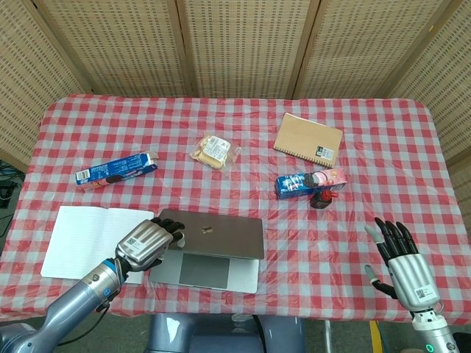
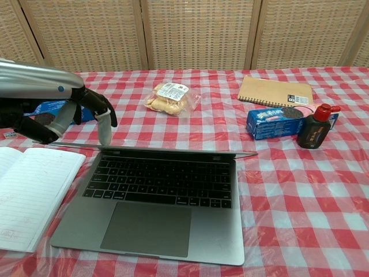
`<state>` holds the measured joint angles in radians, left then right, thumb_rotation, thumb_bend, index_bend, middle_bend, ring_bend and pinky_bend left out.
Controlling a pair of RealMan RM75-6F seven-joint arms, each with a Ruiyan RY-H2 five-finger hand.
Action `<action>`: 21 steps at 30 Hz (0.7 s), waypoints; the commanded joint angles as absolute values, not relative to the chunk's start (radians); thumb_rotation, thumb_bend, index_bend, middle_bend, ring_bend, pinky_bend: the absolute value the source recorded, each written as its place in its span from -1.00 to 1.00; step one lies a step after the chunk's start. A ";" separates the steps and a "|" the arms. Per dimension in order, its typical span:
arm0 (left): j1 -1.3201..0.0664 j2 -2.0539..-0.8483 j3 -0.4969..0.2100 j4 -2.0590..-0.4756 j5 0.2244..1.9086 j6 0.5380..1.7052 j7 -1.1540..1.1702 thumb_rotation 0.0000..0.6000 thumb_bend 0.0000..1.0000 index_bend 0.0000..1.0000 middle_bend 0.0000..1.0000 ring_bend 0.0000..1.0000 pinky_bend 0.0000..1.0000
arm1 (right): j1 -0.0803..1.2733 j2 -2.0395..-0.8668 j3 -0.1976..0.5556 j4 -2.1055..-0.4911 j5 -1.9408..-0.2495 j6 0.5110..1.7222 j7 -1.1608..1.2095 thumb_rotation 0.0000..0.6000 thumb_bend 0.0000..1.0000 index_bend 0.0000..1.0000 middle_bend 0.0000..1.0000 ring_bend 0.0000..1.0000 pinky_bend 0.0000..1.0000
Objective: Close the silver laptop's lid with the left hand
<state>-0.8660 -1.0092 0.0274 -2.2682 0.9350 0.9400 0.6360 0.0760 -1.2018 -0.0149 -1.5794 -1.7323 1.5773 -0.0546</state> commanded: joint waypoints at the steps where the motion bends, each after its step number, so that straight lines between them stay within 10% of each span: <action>1: -0.863 -1.018 0.037 -2.271 0.946 0.942 0.641 1.00 1.00 -0.19 -0.55 -0.56 -0.41 | 0.076 -1.201 -0.015 -1.581 -1.731 1.575 -0.056 1.00 0.22 -0.93 -1.00 -1.00 -1.00; 21: -0.842 -1.122 0.093 -2.229 0.951 0.962 0.667 1.00 1.00 -0.19 -0.55 -0.56 -0.41 | 0.076 -1.193 -0.018 -1.587 -1.733 1.574 -0.049 1.00 0.22 -0.92 -1.00 -1.00 -1.00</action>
